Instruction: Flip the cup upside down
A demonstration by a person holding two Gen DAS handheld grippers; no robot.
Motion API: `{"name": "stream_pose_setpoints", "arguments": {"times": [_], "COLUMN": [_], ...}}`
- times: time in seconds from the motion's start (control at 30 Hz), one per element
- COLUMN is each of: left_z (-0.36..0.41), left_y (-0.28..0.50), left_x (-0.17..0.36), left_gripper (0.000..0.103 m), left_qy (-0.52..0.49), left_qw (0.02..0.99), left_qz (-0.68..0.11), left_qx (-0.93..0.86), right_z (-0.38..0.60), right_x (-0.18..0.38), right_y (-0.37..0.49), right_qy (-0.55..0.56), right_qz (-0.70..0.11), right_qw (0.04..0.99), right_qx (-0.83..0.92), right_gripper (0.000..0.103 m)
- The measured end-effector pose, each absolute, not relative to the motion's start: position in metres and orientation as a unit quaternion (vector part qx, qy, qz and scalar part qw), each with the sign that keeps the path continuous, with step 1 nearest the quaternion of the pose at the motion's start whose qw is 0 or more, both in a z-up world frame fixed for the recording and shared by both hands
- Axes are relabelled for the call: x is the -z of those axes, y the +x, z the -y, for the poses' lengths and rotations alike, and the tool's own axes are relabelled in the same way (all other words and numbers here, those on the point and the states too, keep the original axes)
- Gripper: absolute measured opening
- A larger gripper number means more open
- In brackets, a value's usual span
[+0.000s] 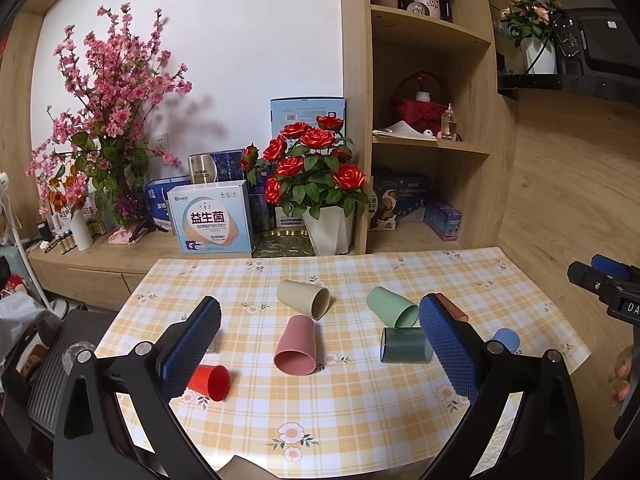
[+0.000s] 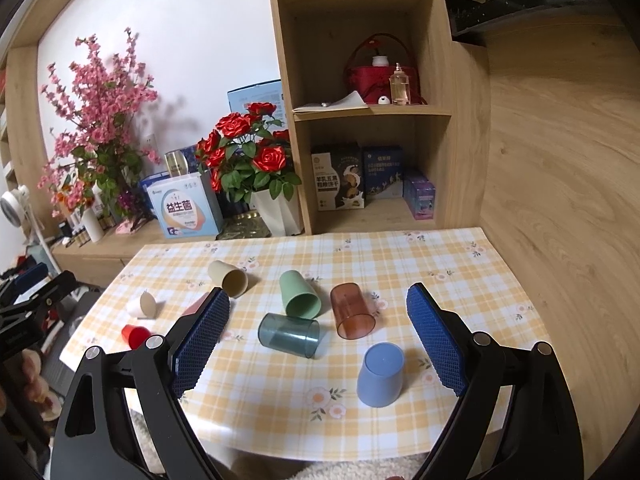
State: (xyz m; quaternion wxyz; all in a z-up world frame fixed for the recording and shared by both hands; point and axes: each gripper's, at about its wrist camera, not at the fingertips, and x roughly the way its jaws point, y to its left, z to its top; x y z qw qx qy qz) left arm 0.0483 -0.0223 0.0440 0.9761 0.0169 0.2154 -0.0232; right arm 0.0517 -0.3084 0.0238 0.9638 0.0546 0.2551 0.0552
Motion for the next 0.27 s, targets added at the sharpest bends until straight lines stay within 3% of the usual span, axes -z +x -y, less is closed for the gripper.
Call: {"name": "stream_pose_setpoints", "arguments": {"times": [0.27], "left_z": [0.0229], "left_y": [0.0491], "left_x": [-0.0451], "left_gripper": [0.097], "left_qy": [0.025], "left_qw": [0.976], "left_qz": [-0.215], "left_qx": [0.006], "right_z": [0.3071], "right_x": [-0.0237], "right_y": [0.0523], "right_qy": [0.054], "right_qz": [-0.255], "right_qw": [0.964], "right_qx": [-0.056], "right_gripper": [0.087]}}
